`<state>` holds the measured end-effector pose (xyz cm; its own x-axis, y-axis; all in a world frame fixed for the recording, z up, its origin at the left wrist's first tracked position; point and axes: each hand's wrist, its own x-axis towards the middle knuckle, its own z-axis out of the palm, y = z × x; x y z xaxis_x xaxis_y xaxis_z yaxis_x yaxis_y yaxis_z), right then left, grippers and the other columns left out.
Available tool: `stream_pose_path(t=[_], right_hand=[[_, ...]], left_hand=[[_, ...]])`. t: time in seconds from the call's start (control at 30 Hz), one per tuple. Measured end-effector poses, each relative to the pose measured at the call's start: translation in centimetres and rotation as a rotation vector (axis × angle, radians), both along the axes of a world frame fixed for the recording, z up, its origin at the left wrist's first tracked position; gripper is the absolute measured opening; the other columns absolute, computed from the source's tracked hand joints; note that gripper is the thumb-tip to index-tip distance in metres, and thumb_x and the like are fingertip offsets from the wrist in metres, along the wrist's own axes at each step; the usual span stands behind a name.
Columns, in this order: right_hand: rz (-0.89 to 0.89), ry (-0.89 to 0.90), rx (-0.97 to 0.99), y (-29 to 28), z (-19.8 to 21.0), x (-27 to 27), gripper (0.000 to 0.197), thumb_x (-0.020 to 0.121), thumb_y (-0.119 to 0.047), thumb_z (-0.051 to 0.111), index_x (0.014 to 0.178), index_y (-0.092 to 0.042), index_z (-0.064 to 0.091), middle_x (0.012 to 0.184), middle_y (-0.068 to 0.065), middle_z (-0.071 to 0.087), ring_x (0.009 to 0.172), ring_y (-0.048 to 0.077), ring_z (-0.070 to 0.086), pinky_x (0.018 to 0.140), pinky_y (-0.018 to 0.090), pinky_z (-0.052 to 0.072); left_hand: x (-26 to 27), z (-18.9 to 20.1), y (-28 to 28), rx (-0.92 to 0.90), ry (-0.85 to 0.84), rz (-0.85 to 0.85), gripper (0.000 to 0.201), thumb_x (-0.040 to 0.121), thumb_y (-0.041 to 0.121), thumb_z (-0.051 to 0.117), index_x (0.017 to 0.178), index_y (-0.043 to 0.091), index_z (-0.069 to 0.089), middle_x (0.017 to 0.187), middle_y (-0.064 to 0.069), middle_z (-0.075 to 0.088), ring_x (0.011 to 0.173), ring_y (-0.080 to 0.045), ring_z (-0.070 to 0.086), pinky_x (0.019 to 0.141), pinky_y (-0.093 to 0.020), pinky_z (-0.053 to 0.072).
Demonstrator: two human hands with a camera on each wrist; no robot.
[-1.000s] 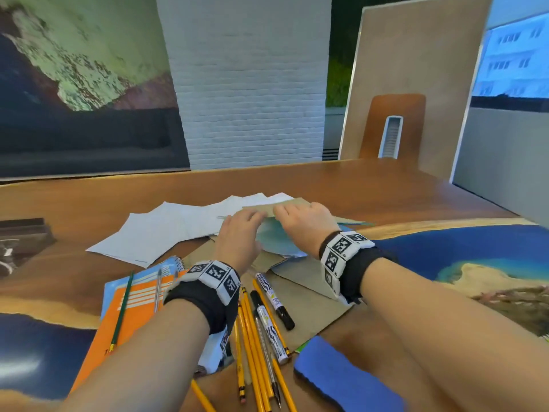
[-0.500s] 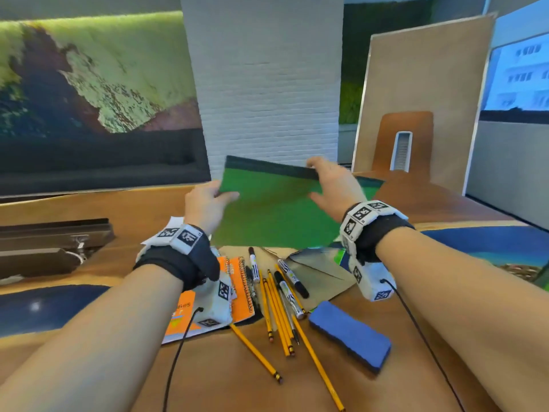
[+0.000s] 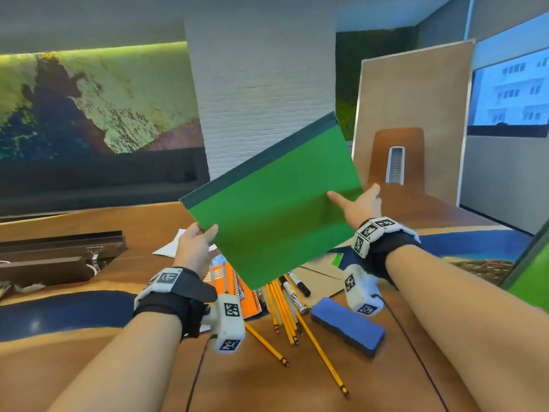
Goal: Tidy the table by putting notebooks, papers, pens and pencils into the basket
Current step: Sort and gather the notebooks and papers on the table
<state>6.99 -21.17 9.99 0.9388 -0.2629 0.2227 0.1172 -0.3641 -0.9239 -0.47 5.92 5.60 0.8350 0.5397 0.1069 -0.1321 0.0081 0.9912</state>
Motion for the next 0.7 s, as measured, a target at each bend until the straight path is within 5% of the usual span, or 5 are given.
stream_pose_path(t=[0.33, 0.5, 0.53, 0.63, 0.7], right_hand=[[-0.251, 0.074, 0.186, -2.3, 2.2, -1.1, 0.121, 0.064, -0.059, 0.074, 0.146, -0.001, 0.007, 0.143, 0.021, 0.034, 0.129, 0.033, 0.04, 0.101, 0.043, 0.034], [-0.228, 0.159, 0.236, -2.9, 1.5, -0.9, 0.119, 0.06, -0.066, 0.071, 0.142, 0.001, 0.015, 0.134, 0.022, 0.045, 0.121, 0.034, 0.048, 0.099, 0.045, 0.036], [-0.181, 0.17, 0.245, -3.1, 1.3, -0.7, 0.116, 0.061, -0.064, 0.072, 0.14, 0.001, 0.019, 0.132, 0.021, 0.048, 0.119, 0.033, 0.049, 0.098, 0.044, 0.038], [-0.032, 0.087, 0.308, -3.0, 0.6, -0.4, 0.088, 0.074, -0.041, 0.076, 0.138, -0.001, 0.031, 0.134, 0.016, 0.048, 0.12, 0.032, 0.049, 0.102, 0.045, 0.042], [-0.03, 0.006, 0.262, -3.1, 0.8, -0.3, 0.059, 0.086, -0.02, 0.064, 0.135, -0.002, 0.036, 0.132, 0.016, 0.049, 0.119, 0.032, 0.051, 0.101, 0.045, 0.043]], left_hand=[[0.1, 0.4, -3.5, -0.184, -0.031, -0.045, 0.013, 0.097, 0.009, 0.05, 0.086, 0.003, 0.046, 0.097, -0.01, 0.041, 0.091, -0.022, 0.039, 0.083, -0.041, 0.043], [0.2, 0.2, -4.4, -0.223, -0.019, -0.054, 0.017, 0.098, 0.01, 0.048, 0.081, 0.011, 0.043, 0.096, -0.012, 0.044, 0.086, -0.024, 0.043, 0.071, -0.037, 0.045], [0.0, 0.3, -4.6, -0.249, -0.036, -0.074, 0.005, 0.099, 0.009, 0.046, 0.094, 0.007, 0.048, 0.103, -0.014, 0.048, 0.088, -0.025, 0.049, 0.074, -0.038, 0.048], [-0.2, -0.1, -4.6, -0.286, -0.05, -0.082, 0.035, 0.099, 0.007, 0.046, 0.131, -0.003, 0.038, 0.124, -0.02, 0.05, 0.107, -0.032, 0.056, 0.092, -0.047, 0.049], [-0.3, -0.5, -4.1, -0.257, -0.031, -0.082, 0.014, 0.096, 0.006, 0.051, 0.109, 0.0, 0.05, 0.122, -0.022, 0.054, 0.11, -0.033, 0.056, 0.094, -0.046, 0.048]])
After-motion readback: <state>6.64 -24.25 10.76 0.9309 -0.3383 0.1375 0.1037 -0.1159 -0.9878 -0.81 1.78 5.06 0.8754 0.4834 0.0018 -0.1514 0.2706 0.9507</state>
